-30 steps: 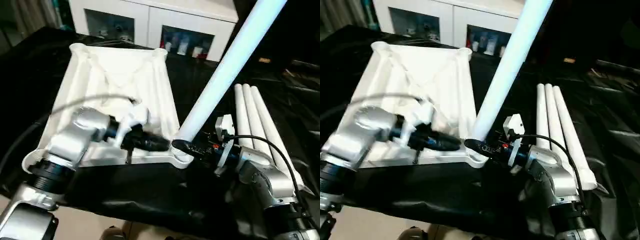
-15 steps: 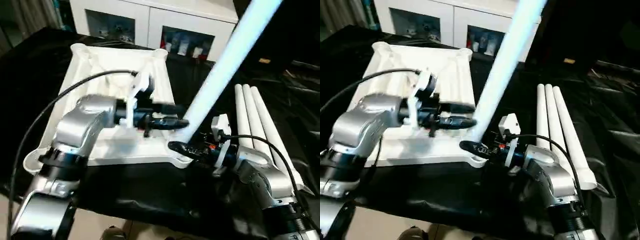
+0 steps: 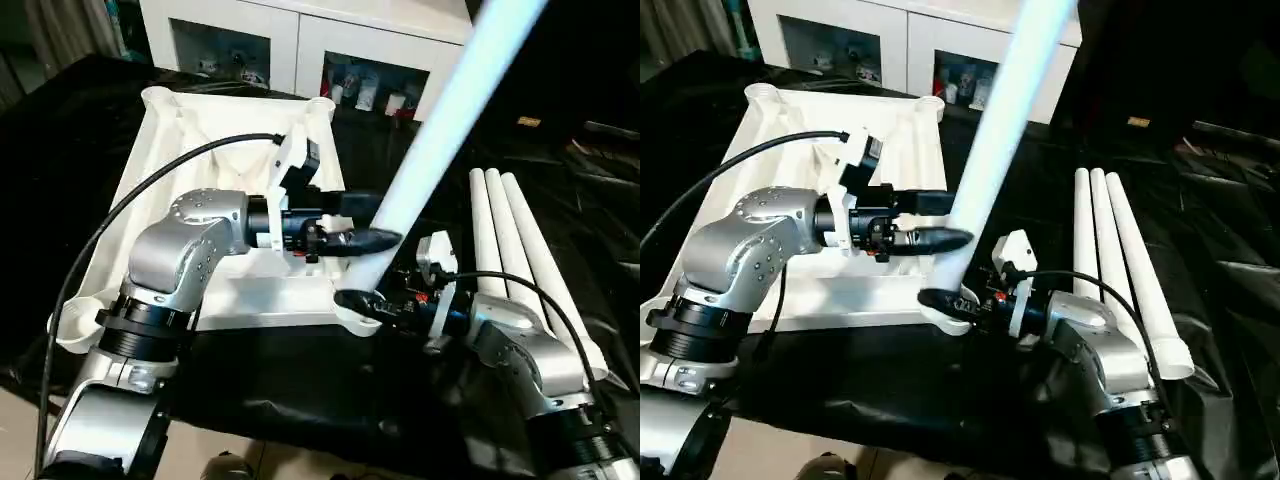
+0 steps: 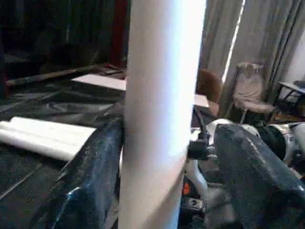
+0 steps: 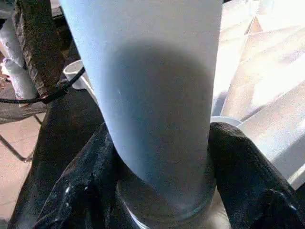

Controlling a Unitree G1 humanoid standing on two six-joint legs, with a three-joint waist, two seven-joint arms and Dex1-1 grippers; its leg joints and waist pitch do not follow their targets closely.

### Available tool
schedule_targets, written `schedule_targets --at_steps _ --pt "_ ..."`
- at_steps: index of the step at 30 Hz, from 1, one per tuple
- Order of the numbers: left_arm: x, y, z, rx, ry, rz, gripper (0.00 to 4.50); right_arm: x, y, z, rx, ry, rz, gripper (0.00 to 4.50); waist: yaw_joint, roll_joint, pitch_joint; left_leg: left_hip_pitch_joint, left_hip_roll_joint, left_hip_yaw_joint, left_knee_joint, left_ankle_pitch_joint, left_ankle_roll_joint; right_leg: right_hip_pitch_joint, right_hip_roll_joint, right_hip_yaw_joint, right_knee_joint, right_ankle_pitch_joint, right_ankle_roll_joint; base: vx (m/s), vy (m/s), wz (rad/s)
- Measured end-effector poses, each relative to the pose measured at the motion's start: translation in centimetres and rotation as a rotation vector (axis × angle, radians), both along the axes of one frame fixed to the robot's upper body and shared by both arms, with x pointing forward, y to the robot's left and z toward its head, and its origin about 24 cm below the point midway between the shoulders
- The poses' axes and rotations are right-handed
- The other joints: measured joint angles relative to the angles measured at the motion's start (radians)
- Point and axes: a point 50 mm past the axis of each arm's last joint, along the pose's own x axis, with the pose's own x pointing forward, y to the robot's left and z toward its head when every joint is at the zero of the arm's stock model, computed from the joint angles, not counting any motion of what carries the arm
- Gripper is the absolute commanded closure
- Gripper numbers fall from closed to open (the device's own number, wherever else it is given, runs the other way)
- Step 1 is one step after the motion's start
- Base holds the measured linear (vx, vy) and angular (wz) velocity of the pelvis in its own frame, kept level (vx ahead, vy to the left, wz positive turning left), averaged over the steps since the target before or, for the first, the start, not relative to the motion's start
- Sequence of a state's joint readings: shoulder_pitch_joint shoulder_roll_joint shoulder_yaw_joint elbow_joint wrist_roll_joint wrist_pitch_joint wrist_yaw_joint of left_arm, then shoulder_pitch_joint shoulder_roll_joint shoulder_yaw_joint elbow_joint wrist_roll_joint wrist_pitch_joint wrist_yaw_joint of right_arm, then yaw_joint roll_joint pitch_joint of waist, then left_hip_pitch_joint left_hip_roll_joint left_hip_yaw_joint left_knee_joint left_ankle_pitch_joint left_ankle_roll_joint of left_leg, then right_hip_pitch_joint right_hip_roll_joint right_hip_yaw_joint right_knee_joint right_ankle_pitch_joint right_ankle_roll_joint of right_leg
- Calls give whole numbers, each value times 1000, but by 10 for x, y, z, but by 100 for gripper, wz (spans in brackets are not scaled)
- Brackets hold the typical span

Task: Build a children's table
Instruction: Insert table leg to table base

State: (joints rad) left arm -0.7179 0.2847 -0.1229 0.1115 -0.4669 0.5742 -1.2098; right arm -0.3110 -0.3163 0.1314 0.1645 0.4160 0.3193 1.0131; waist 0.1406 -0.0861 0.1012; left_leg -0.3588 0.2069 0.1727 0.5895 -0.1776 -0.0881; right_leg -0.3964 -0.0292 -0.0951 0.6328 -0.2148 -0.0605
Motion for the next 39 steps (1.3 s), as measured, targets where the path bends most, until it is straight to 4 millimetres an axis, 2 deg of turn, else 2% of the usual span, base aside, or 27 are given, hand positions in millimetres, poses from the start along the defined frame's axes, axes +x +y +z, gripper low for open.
schedule_targets --at_steps 3,6,9,10,15,24,25,26,28,32,39 --pt "0 0 0 2 0 6 156 -1 1 0 -2 2 11 210 0 0 0 0 0 0 0 0 0 0 0 0 0 1 1 0 0 0" --pt "1 -2 -1 -3 2 22 197 0 0 -1 -12 5 10 210 0 0 0 0 0 0 1 0 0 0 0 0 0 1 1 0 0 0" --pt "4 -3 -3 -2 10 49 203 0 0 -2 -31 5 8 210 1 0 0 -1 0 0 2 0 0 0 0 0 0 1 1 0 0 0" --pt "4 -3 -3 -2 12 52 233 1 -1 -2 -34 6 5 210 1 0 0 -1 0 0 2 0 1 0 0 0 0 2 1 0 0 0" --pt "5 -4 -4 -3 16 55 263 1 -2 -3 -45 11 4 210 1 -1 -1 -1 0 0 3 1 1 1 0 0 0 2 2 0 0 0" --pt "7 -6 -3 -18 38 61 267 4 -2 0 -59 9 0 210 1 -2 -1 -1 0 0 5 1 2 1 0 0 0 4 2 0 0 0" --pt "8 -5 -2 -21 35 64 267 6 -2 1 -57 5 -3 154 1 -2 -1 -1 0 0 6 1 2 1 0 0 0 5 2 0 0 0" --pt "10 -6 1 -24 32 69 267 8 -2 3 -53 -3 -6 140 1 -2 -1 -2 0 0 6 1 2 1 0 0 0 5 2 0 0 0" --pt "12 -4 3 -35 32 97 267 9 -1 7 -45 -29 -7 138 1 -2 -2 -2 0 0 6 2 3 1 -1 0 0 6 2 0 0 0" --pt "13 -3 4 -50 36 107 268 11 -2 8 -47 -36 -21 103 2 -2 -2 -2 0 0 7 2 4 1 -1 0 0 6 2 0 0 0" --pt "14 -3 3 -51 43 109 268 15 -2 14 -53 -58 -26 101 2 -2 -2 -4 0 0 9 3 5 1 -1 0 0 8 3 0 0 0"
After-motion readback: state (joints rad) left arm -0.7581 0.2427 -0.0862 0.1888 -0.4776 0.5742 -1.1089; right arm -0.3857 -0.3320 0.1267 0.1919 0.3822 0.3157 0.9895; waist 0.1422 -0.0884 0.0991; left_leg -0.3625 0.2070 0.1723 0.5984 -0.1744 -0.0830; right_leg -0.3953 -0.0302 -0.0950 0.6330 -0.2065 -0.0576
